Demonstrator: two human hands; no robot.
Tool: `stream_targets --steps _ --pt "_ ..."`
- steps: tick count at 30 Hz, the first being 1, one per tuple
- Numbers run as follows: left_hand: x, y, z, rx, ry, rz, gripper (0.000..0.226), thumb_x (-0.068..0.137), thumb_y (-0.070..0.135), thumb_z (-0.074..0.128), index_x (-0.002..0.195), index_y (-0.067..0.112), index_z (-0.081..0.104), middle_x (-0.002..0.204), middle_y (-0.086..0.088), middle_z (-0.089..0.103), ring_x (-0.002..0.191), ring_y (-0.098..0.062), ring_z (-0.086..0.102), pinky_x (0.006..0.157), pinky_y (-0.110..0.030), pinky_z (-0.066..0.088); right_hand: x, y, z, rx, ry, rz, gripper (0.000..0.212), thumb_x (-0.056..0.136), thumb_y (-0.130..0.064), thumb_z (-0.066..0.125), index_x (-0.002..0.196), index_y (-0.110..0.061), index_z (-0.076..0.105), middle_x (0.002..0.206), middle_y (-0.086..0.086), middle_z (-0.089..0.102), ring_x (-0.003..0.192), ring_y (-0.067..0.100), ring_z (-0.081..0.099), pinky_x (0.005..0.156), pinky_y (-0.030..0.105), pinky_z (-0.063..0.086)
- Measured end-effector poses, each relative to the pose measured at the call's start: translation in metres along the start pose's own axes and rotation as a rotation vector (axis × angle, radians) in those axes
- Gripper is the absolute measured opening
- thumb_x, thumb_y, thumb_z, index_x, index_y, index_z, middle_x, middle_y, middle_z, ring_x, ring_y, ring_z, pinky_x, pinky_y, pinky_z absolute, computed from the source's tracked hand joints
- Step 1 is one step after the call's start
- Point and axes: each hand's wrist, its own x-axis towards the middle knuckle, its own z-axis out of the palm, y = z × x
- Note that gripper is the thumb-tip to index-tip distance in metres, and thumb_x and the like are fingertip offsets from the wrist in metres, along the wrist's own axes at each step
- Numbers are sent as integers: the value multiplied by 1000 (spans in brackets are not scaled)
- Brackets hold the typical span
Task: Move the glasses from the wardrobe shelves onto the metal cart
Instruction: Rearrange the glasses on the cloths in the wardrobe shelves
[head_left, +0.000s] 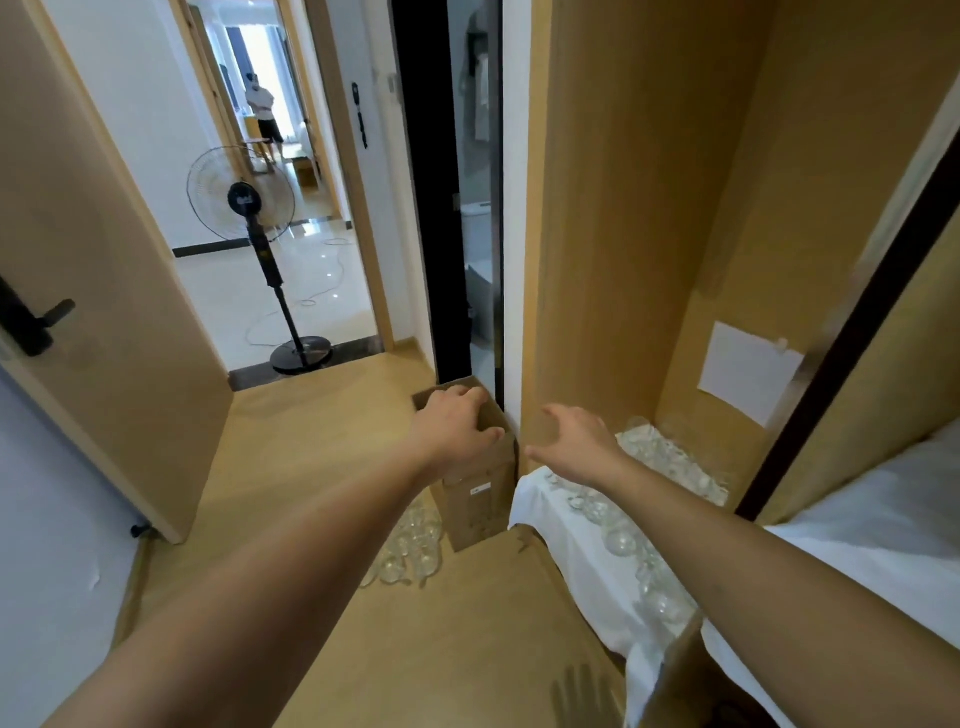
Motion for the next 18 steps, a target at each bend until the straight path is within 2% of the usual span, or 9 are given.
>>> stream_targets --steps 5,9,12,18 --pt "47 -23 14 10 -73 52 63 95 45 61 151 22 42 149 -6 48 136 -29 44 110 -46 44 41 5 21 -14 13 104 70 92 -44 69 151 -20 39 154 4 44 138 29 44 107 41 43" --pt "77 -34 32 -2 -152 78 59 97 44 60 149 22 43 146 -6 50 132 -28 46 109 -44 45 62 14 36 -11 17 182 75 90 -47 68 153 -21 38 156 5 42 140 29 43 110 41 41" --pt "99 -35 50 -28 -217 83 60 97 46 60 149 21 44 147 -6 50 133 -28 46 110 -44 45 76 28 47 17 4 241 77 84 -50 69 151 -23 42 151 3 49 133 27 51 106 39 47" --pt "150 -34 98 -10 -337 79 61 97 50 59 149 24 43 148 -5 50 135 -29 46 109 -43 45 120 68 58 32 -12 341 70 88 -42 70 149 -20 43 148 4 51 133 28 50 103 34 44"
